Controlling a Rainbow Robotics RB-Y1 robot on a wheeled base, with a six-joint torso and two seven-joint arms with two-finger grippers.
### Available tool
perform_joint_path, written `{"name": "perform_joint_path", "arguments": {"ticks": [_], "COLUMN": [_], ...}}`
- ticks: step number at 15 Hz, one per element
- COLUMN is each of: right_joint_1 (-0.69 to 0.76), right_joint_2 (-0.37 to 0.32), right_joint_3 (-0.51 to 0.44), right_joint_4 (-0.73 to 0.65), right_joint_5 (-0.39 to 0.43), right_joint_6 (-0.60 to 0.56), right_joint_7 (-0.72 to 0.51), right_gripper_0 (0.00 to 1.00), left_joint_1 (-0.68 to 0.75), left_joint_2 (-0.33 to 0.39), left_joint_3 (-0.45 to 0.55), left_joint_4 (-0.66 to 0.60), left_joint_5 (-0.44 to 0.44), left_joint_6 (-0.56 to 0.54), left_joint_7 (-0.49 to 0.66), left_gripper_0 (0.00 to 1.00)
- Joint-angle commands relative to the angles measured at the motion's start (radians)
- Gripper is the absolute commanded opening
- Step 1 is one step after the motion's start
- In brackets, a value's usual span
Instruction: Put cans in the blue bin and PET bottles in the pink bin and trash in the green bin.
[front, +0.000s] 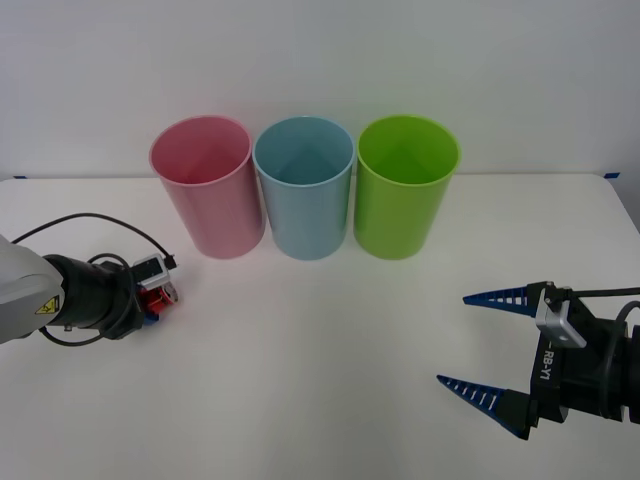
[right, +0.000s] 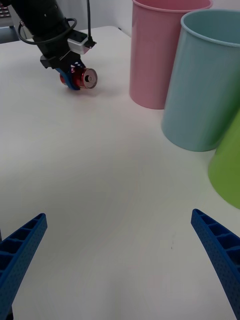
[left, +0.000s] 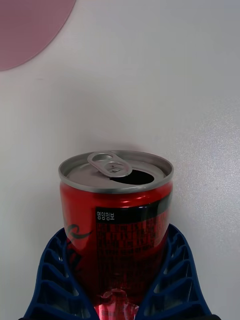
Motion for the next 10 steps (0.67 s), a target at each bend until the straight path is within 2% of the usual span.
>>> {"name": "perform_joint_path", "arguments": {"ticks": [1, 5, 6, 8, 9, 10], "right_joint_1": [0.000, 0.000, 0.000, 0.000, 0.000, 0.000], "right_joint_2": [0.000, 0.000, 0.000, 0.000, 0.000, 0.000], "right_joint_3": [0.000, 0.000, 0.000, 0.000, 0.000, 0.000], "right_joint_4": [0.000, 0.000, 0.000, 0.000, 0.000, 0.000], "right_joint_5": [0.000, 0.000, 0.000, 0.000, 0.000, 0.000], "right_joint_6": [0.000, 0.000, 0.000, 0.000, 0.000, 0.000], "right_joint_7": [0.000, 0.000, 0.000, 0.000, 0.000, 0.000], "right_gripper_0": [1.00, 1.00, 1.00, 1.00, 1.00, 1.00], "left_joint_1": [0.011, 0.039, 0.076, 0.214, 0.299, 0.411], "left_joint_2": [0.042, 0.103, 0.115, 0.115, 0.103, 0.071], "left_joint_3": [0.000, 0.008, 0.046, 0.201, 0.302, 0.447], "left_joint_4": [-0.042, -0.085, -0.097, -0.126, -0.151, -0.179], "left_joint_5": [0.064, 0.225, 0.266, 0.314, 0.321, 0.338], "left_joint_6": [0.029, 0.065, 0.065, 0.060, 0.039, -0.006], "left_joint_7": [-0.021, -0.149, -0.199, -0.301, -0.338, -0.390], "left_gripper_0": [0.00, 0.00, 0.00, 0.00, 0.00, 0.00]}}
